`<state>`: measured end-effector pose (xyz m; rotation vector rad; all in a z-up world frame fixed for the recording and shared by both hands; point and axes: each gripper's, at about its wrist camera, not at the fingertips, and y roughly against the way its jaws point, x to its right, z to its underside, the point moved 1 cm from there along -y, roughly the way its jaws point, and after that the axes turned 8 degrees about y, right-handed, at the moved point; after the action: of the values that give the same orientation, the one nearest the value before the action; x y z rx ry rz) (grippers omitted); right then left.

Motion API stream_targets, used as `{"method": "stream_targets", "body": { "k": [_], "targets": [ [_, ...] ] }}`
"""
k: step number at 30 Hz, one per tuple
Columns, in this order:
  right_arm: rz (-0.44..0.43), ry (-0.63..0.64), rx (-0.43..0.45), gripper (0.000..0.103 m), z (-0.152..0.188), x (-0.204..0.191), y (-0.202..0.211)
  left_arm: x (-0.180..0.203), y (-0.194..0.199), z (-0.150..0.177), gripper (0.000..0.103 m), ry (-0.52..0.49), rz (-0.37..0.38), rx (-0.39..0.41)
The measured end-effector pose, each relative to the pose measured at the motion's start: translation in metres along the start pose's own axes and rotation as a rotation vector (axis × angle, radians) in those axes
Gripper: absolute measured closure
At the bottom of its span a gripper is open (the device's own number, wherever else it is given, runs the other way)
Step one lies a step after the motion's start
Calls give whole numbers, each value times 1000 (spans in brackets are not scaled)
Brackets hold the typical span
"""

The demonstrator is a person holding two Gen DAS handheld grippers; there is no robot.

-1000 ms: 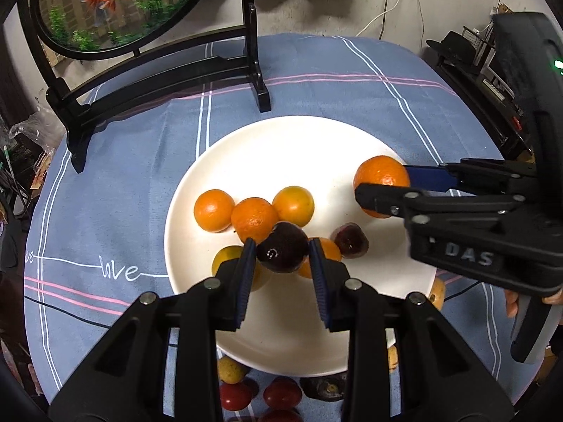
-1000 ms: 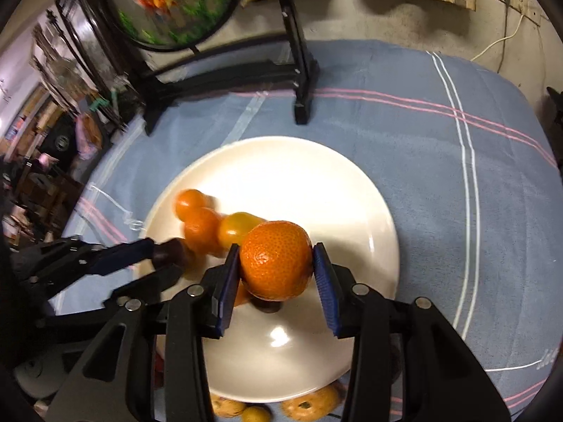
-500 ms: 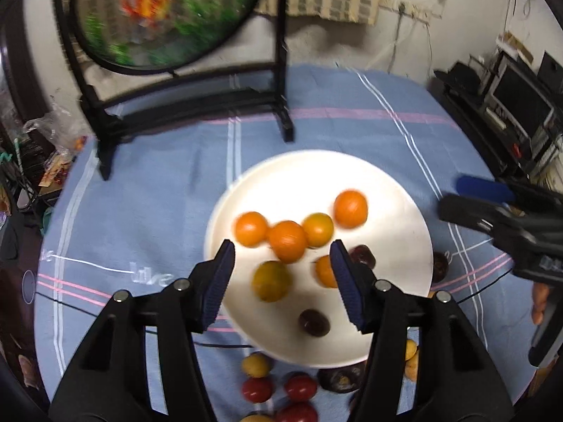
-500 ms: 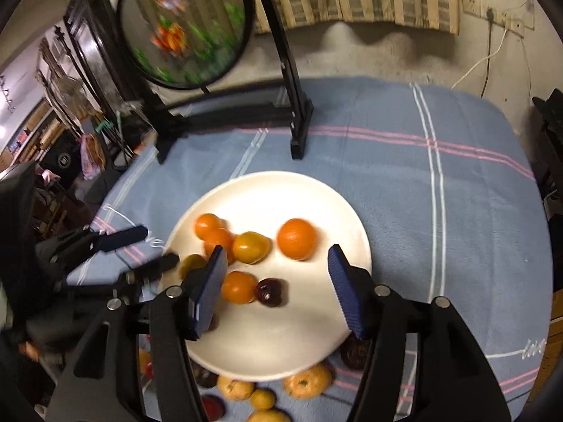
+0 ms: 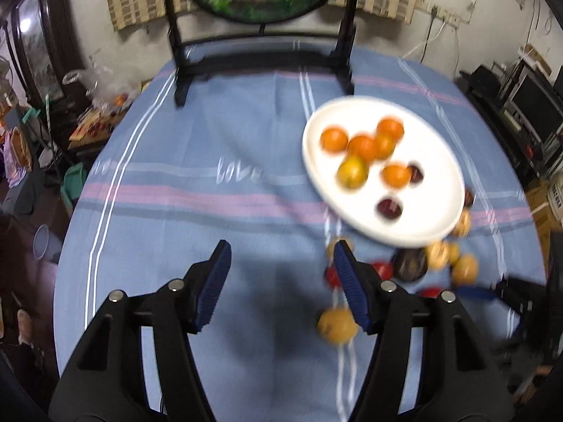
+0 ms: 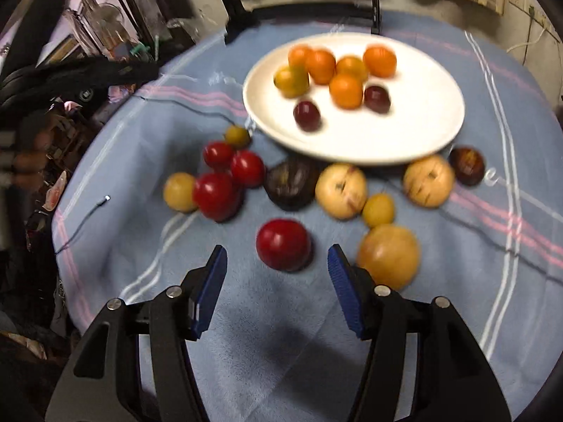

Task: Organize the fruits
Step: 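Grasp a red apple with the right tool while the left tool grasps a dark red fruit, then carry both red fruits over the white plate and open both tools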

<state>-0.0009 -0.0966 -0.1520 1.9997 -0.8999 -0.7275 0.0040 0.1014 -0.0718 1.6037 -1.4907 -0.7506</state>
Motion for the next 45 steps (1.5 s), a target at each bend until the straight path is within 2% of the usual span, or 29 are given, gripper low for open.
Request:
{"method": "stream_targets", "body": {
  "k": [5, 6, 7, 8, 10, 15, 24, 25, 26, 27, 32, 37, 45],
  "targets": [
    [11, -35, -13, 43, -4, 7, -17, -9, -1, 31, 41, 8, 9, -53],
    [5, -33, -18, 47, -4, 7, -19, -7, -2, 34, 41, 2, 13, -58],
    [4, -30, -22, 60, -5, 6, -21, -1, -1, 38, 41, -19, 20, -61],
    [0, -12, -39, 63, -6, 4, -25, 2, -2, 40, 41, -34, 25, -60],
    [10, 6, -39, 64, -5, 0, -24, 16, -5, 42, 41, -70, 51, -69],
    [-41, -46, -21, 64, 3, 9, -8, 64, -17, 51, 41, -238, 68, -66],
    [-67, -158, 16, 64, 13, 30, 12, 89, -57, 56, 42, -332, 56, -148],
    [-66, -160, 16, 64, 14, 31, 13, 89, -61, 57, 46, -335, 52, -159],
    [-68, -162, 14, 64, 16, 32, 13, 89, -63, 57, 57, -331, 76, -177],
    [-67, -164, 13, 64, 16, 31, 13, 89, -63, 56, 61, -324, 96, -186],
    [-64, -162, 18, 64, 15, 29, 12, 87, -58, 56, 62, -315, 90, -173],
    [-59, -158, 31, 64, 11, 27, 17, 83, -36, 49, 62, -284, 111, -124],
    [-54, -124, 107, 64, -5, 22, 52, 74, 8, 17, 62, -219, 164, -29]
  ]
}}
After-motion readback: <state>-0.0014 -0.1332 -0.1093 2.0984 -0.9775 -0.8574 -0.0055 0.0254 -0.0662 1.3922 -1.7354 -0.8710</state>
